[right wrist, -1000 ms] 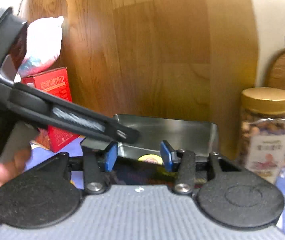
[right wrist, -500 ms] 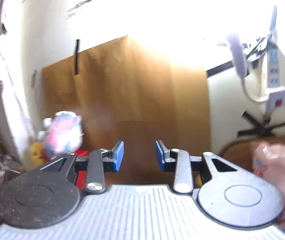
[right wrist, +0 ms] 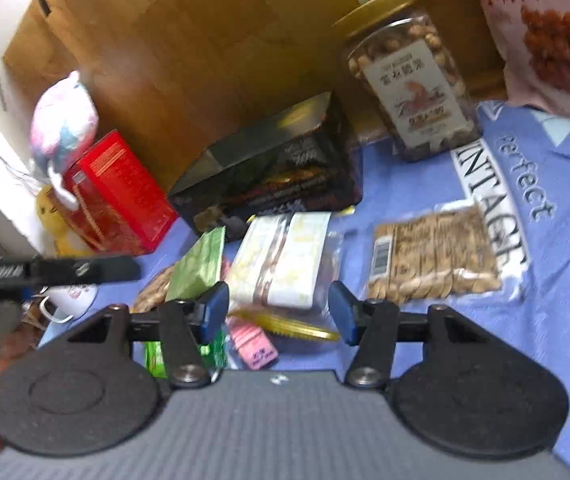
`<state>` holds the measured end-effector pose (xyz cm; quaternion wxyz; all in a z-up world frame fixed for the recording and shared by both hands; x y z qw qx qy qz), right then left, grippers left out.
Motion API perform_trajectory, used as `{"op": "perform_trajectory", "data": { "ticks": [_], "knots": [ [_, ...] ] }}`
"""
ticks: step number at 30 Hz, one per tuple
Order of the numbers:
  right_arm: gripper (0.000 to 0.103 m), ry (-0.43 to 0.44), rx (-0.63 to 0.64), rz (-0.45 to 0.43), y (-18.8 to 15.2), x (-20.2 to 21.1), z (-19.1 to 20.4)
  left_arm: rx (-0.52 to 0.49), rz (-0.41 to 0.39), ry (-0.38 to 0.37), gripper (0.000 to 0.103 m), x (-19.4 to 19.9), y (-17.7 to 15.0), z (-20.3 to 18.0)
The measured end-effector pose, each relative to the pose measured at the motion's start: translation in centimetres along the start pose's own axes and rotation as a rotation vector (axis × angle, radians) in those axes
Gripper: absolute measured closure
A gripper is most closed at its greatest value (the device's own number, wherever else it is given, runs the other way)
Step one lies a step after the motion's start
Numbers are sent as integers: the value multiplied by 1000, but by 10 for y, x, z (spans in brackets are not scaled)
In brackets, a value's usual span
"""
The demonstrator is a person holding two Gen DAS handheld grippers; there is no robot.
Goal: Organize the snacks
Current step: 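Grasp the round cookie in clear wrapper with the left gripper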
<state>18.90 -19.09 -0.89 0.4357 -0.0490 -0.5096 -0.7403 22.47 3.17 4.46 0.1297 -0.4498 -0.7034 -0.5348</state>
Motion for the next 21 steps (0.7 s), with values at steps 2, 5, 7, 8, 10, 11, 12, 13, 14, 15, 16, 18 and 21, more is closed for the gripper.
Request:
{"op": "perform_trajectory", "data": {
  "ticks": [2,5,7,8,10,11,12,13,14,15,16,18,21],
  "knots": [
    [38,-17,79,13,1,-1,14,-10,20,0,52,-17,-1,-9],
    [36,-31,202,37,-4,-6,18,-21,52,26,48,-40,-4,-14],
    [36,-33,237,49,-7,-16,20,-18,81,31,53,-53,-8,-14],
    [37,-33,242,57,-10,-19,19,-11,105,27,59,-61,-10,-15],
    [59,-16,239,75,-15,-25,17,-24,86,41,60,-59,-12,-18],
    [67,-19,223,61,-15,-22,17,-27,83,36,60,-56,-12,-20],
    [86,-39,223,50,-14,-18,16,-23,82,26,60,-52,-13,-22],
    [87,-49,234,41,-15,-12,15,-25,76,19,60,-47,-14,-26],
    [87,-24,221,30,-15,-5,14,-41,64,16,60,-41,-16,-32],
    [87,0,190,23,-15,3,13,-68,46,21,60,-35,-17,-40],
    [87,18,167,15,-16,10,14,-90,30,31,60,-31,-17,-47],
    [87,37,162,1,-20,20,22,-132,2,32,62,-23,-19,-64],
    [87,51,140,6,-34,29,33,-172,-4,-22,62,-15,-24,-90]
  ]
}}
Point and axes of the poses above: each gripper's, at about its wrist camera, not at the fingertips, and x roughly against the way its jaws point, z to its left, y to its top, the point moved 5 cm from there along -x, roughly the way its jaws point, and after that the axes turned 1 degree about x, right-handed, at the moved point
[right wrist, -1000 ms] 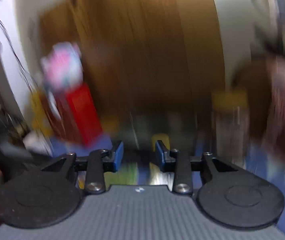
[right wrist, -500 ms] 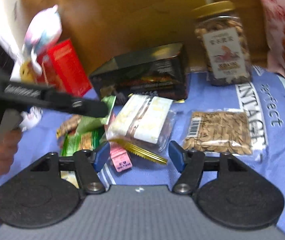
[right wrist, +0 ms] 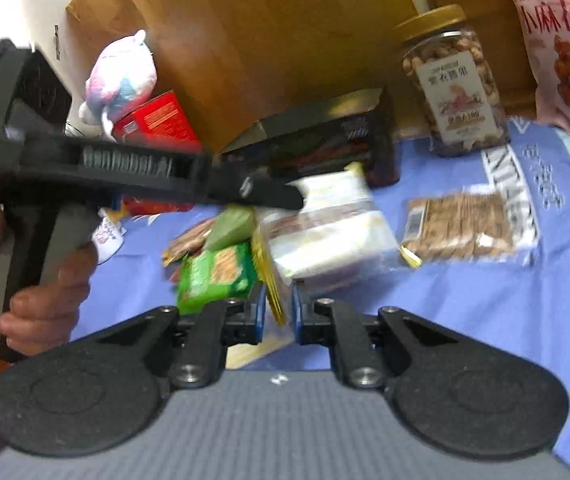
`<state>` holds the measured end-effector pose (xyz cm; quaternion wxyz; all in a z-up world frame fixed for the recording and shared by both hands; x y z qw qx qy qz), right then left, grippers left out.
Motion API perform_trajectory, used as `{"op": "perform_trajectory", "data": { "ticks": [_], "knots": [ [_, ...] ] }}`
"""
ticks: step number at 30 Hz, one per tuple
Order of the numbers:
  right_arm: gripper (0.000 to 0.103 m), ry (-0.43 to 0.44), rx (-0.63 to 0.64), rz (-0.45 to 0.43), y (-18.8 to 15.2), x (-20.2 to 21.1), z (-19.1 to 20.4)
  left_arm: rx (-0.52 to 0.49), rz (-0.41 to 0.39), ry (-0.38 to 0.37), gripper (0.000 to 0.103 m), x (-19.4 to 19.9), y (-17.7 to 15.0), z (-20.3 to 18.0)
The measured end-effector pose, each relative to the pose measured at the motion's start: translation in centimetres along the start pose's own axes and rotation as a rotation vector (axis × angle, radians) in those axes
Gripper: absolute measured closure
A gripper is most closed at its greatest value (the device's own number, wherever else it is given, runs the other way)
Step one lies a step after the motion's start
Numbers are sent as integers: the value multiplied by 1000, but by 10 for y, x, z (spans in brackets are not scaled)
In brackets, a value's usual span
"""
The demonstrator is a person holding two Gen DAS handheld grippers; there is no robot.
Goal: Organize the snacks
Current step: 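Grasp the round cookie in clear wrapper with the left gripper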
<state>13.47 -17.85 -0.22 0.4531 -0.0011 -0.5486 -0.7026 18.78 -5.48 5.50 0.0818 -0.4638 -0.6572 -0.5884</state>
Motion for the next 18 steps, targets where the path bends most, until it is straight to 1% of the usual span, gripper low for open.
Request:
{"op": "perform_trajectory", "data": {
  "ticks": [1,3,4,6,8,9,11,13,15,17,18],
  "knots": [
    [86,-8,-12,3,-6,3,2,-14,-1,-15,62,1,-1,-8],
    [84,-25,-29,-18,-15,10,4,-44,-3,-37,62,1,-6,-26],
    [83,-22,-50,-28,-20,14,4,-53,0,-60,62,-1,-8,-35],
    [81,-4,-97,-27,-29,17,4,-69,36,-140,62,-5,-18,-56],
    [81,-3,-130,-29,-37,18,3,-83,74,-174,62,-11,-30,-72],
    [81,-1,-150,-37,-41,21,1,-101,73,-171,62,-11,-33,-77],
    [78,-2,-189,-49,-50,30,-1,-118,40,-159,62,-3,-34,-80],
    [75,-14,-197,-72,-59,45,-3,-96,2,-160,61,12,-28,-72],
    [73,-40,-184,-91,-69,62,-4,-75,-18,-138,61,19,-24,-63],
    [69,-71,-162,-114,-76,79,-4,-59,-10,-109,58,20,-26,-53],
    [69,-90,-142,-129,-78,88,-4,-49,6,-100,54,17,-29,-49]
  ]
}}
Point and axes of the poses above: each gripper's, at about its wrist camera, not at the fingertips, and x roughly against the way its jaws point, z to its left, y to its top, the point moved 5 cm from there along -x, roughly the way its jaws point, and after that the axes turned 1 degree about x, right-handed, at the moved point
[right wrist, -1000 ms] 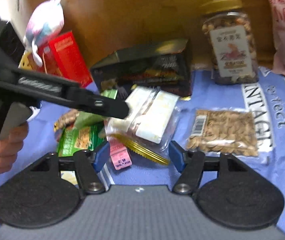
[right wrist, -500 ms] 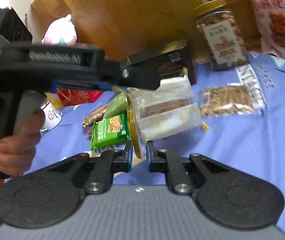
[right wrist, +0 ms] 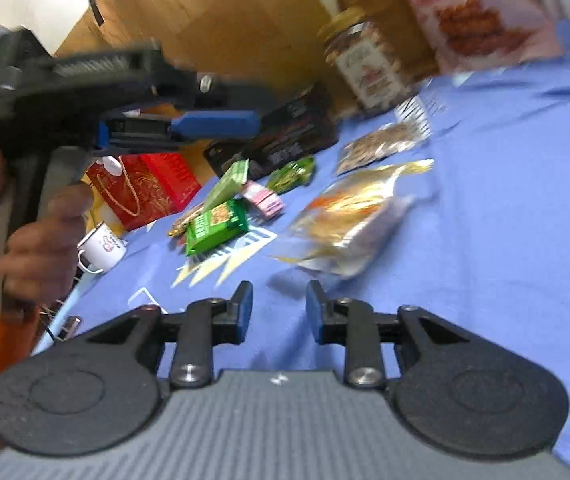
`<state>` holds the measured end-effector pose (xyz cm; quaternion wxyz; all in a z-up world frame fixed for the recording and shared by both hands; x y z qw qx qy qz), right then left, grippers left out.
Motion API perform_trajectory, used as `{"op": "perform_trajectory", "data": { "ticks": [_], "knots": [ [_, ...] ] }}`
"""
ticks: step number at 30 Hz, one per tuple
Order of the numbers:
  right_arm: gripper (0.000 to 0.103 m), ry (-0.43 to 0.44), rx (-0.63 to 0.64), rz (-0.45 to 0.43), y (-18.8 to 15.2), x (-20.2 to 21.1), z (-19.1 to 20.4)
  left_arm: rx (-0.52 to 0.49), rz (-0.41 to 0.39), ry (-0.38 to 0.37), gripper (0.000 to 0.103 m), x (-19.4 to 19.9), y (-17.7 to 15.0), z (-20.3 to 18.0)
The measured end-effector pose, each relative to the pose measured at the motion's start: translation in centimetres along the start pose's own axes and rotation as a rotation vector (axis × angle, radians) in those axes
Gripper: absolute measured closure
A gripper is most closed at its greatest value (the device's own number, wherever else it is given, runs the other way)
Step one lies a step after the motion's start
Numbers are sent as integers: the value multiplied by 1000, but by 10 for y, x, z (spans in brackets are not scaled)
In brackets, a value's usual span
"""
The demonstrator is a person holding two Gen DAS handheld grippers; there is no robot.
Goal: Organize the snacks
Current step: 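Grasp the round cookie in clear wrapper with the left gripper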
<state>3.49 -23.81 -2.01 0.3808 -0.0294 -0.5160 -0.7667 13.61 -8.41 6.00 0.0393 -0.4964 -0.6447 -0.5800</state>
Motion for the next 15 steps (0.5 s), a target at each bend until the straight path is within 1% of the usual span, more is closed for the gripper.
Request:
{"op": "perform_trajectory", "data": {
  "ticks": [1,3,4,6,10,12,13,14,15],
  "knots": [
    [64,-19,19,-16,0,6,-1,11,11,4,50,-3,-4,3],
    [58,-37,36,-41,1,14,-3,33,30,6,37,-12,-14,13],
    [54,-43,38,-47,4,15,-6,49,42,4,35,-16,-18,17],
    [52,-66,53,-48,8,12,-9,84,71,-20,30,-26,-25,24],
    [51,-137,173,-15,10,-2,-7,99,88,-36,28,-40,-32,30],
    [51,-151,206,15,12,-12,-8,97,105,-44,28,-49,-36,28],
    [51,-162,210,31,12,-17,-10,92,120,-39,28,-55,-40,27],
    [51,-173,213,41,12,-22,-12,90,137,-36,33,-61,-43,26],
    [51,-179,220,50,13,-28,-12,85,137,-42,35,-66,-47,25]
  ]
}}
Point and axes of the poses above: each gripper's, at about its wrist camera, not at the fingertips, and x roughly against the way its jaws point, z to its left, y to its top, the point moved 5 cm from there along -x, roughly the way its jaws point, and after that the axes turned 1 degree about x, right-handed, at the moved point
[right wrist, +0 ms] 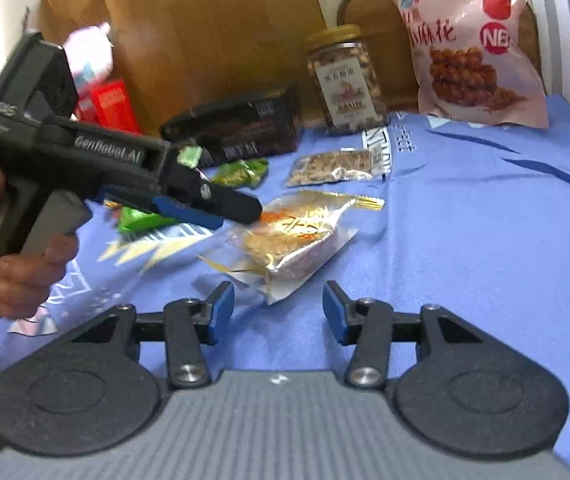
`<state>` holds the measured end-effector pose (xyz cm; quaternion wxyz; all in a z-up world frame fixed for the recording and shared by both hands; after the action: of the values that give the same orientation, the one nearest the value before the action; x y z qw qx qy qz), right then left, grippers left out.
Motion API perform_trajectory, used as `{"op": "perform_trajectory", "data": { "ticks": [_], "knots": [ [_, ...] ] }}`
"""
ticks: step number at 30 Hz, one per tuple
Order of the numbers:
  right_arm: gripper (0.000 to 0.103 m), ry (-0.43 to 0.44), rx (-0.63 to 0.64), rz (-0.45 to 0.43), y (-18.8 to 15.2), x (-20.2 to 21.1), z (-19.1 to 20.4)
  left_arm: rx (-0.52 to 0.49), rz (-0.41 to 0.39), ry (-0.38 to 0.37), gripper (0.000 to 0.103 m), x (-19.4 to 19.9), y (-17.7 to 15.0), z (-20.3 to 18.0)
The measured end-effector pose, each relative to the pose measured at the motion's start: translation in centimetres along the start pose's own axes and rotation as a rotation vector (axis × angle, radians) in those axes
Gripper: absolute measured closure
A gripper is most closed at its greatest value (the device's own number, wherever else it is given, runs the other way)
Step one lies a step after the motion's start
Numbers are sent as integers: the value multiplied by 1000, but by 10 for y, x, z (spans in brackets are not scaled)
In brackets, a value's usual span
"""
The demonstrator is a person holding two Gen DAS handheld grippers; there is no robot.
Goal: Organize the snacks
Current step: 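Grasp the round cookie in clear wrapper with the left gripper, then carry the cookie over the tin box and release it inside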
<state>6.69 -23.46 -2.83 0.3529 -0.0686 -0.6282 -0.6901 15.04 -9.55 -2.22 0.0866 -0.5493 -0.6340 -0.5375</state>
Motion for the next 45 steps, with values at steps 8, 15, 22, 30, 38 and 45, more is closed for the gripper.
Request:
{"op": "perform_trajectory", "data": {
  "ticks": [8,15,22,30,38,45],
  "knots": [
    [58,-45,26,2,7,-17,9,-32,-64,12,58,19,4,-17],
    [59,24,65,-88,49,-7,31,-36,-221,49,58,80,40,-3],
    [59,128,143,-121,152,-64,55,64,-320,111,58,117,125,64],
    [59,182,143,-15,212,-179,64,169,-291,219,58,75,178,150],
    [58,118,119,-9,212,-203,47,188,-332,286,56,83,163,180],
    [58,259,27,1,170,-152,50,201,-297,254,51,126,95,188]
  ]
}}
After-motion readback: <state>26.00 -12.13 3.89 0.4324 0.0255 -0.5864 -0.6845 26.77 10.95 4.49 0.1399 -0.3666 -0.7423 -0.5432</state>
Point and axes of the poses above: each gripper's, at about its wrist camera, not at the fingertips, and x roughly against the way its jaws point, z to its left, y to its top, the point moved 5 cm from there along -x, roughly the way its jaws point, and after that the axes turned 1 degree about x, right-handed, at the moved point
